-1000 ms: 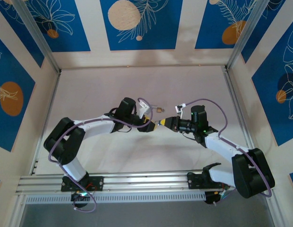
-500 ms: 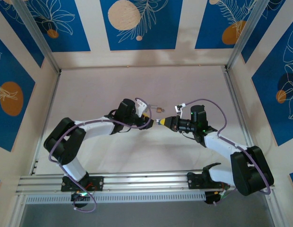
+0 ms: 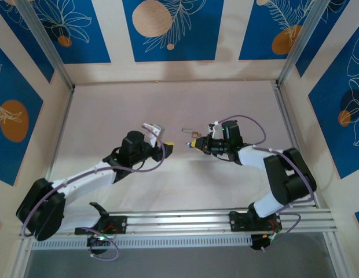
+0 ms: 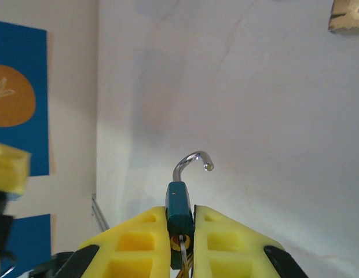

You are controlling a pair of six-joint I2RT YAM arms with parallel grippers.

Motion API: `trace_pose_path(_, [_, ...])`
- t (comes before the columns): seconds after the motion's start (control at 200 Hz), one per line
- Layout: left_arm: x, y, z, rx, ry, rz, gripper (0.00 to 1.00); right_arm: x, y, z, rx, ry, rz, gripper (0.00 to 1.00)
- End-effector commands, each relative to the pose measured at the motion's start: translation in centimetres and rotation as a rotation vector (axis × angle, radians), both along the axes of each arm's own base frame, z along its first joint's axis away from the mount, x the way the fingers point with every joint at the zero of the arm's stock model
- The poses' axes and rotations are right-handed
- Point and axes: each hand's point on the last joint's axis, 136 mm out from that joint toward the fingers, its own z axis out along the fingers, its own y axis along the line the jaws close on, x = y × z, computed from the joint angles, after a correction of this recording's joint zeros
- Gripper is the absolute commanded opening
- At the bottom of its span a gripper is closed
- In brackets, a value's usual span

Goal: Unlock with the key

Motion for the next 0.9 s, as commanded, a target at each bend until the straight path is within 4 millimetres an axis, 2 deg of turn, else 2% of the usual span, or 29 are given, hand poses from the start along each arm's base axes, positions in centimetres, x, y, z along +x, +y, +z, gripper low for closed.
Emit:
trace_pose_path(0.0, [0.1, 1.7, -1.0, 0.036, -0.016, 0.068, 0.64, 0.5, 1.6, -0.7, -0.028, -0.033, 0.048, 0.03])
trace_pose_path(0.105, [-0.1, 2.2, -1.0, -0.003, -0.016, 0.096, 0.64, 0.0, 2.1, -1.9, -0.03, -0.017, 0.073, 0.03])
trace_pose_path(0.23, [-0.2, 1.7, -0.4, -0.054, -0.018, 0.088, 0.64, -0.8, 2.8, -3.5, -0.036, 0.013, 0.12, 0.04])
trace_pose_path(0.52, [-0.4, 2.1, 0.5, -0.077, -0.05, 0.098, 0.64, -2.6, 1.9, -5.3, -0.074, 0.063, 0.135, 0.04])
trace_pose_path(0.745, [-0.6, 2.5, 1.1, -0.052, -0.062, 0.1, 0.64, -3.6, 1.2, -6.8, -0.041, 0.115, 0.118, 0.05])
trace_pose_path(0.83, [-0.6, 2.8, 1.3, -0.053, -0.069, 0.112, 0.65, -3.5, 1.0, -6.5, -0.033, 0.113, 0.114, 0.08])
trace_pose_path(0.895, [-0.6, 3.1, 1.7, -0.052, -0.077, 0.123, 0.67, -3.3, 0.9, -6.3, -0.033, 0.109, 0.108, 0.17])
